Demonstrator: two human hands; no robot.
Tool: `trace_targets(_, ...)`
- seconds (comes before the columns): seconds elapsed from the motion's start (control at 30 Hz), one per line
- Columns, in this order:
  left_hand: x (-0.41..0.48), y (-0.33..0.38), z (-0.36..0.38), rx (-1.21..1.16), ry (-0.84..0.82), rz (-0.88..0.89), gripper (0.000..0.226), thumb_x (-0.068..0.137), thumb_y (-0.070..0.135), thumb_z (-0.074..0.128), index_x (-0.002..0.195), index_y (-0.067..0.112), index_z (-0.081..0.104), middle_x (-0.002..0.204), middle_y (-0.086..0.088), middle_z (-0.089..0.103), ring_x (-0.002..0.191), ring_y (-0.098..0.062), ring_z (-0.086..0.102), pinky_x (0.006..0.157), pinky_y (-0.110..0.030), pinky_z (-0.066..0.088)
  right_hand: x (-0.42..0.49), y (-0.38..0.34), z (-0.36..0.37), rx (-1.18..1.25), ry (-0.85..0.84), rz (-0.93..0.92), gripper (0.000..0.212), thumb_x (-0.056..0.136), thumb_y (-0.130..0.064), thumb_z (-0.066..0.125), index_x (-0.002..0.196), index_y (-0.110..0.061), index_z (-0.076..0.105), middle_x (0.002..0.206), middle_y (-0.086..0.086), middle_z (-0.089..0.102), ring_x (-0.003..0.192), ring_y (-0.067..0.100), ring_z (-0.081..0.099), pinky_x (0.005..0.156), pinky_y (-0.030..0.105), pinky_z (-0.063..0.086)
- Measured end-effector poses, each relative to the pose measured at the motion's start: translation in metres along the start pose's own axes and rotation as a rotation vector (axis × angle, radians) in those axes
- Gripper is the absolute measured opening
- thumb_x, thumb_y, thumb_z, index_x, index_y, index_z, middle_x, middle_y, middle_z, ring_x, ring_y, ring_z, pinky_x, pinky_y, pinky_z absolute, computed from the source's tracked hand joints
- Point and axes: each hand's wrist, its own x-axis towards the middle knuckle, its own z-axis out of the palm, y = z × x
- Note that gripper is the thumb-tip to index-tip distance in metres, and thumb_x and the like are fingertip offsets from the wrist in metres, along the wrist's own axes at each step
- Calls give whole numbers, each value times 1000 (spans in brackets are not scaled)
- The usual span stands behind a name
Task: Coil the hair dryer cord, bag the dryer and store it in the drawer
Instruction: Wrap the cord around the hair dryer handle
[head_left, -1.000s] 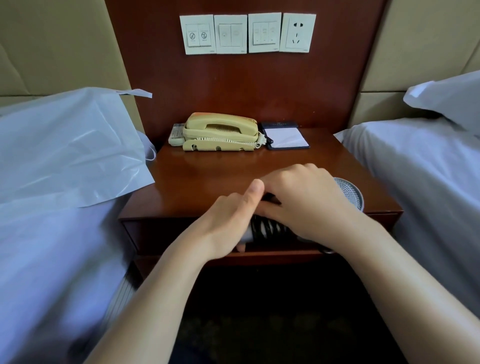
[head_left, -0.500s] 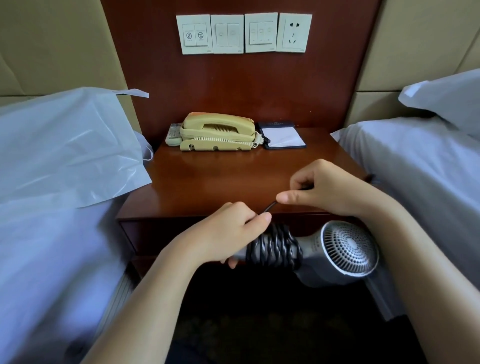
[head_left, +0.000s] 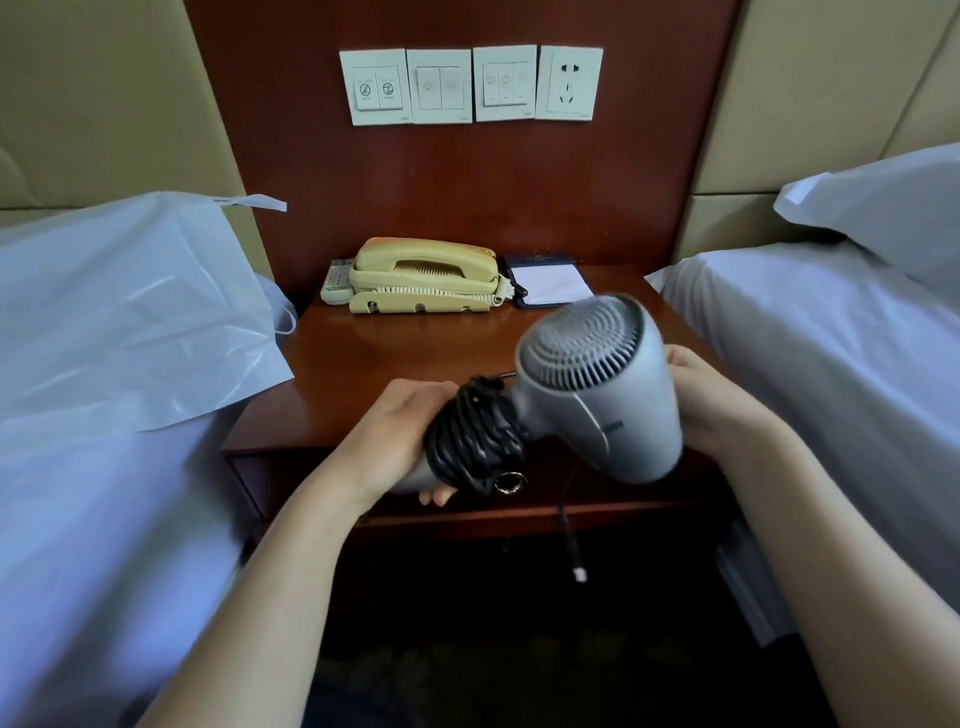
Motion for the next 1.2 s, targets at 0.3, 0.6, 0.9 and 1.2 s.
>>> trace_targets(0.3,16,-9,-11,-372,501,-261,36,96,13,31,72,-4,52,45,-18,50,28,-20,41,31,-19,30,-4,11,28,-713,-218,-34,39,90,-30,58,56,-11,59,41,-8,39,38,5,33,44,17,27)
trace_targets(0.6,18,-17,-31,-29,770,-300,35,91,7,25,72,-3,52,55,-20,54,32,-23,45,35,-21,34,-35,-28,91,-1166,-348,-355,39,92,-36,50,61,-14,46,60,1,48,63,27,43,67,39,48)
trace_targets(0.9,8,-1,-13,747,520,-172,21,91,8,29,80,6,48,80,-19,58,64,-36,65,51,-35,50,-36,-55,93,-1088,-148,-747,31,87,-38,49,71,-14,63,55,-5,52,52,17,46,49,36,44)
trace_targets(1.2,-12,24,12,754,-46,-49,39,98,22,32,61,14,45,46,0,48,37,-20,57,39,-23,40,-37,-74,88,-1157,35,-793,41,69,-52,67,56,-21,44,44,-8,35,42,12,34,43,23,24)
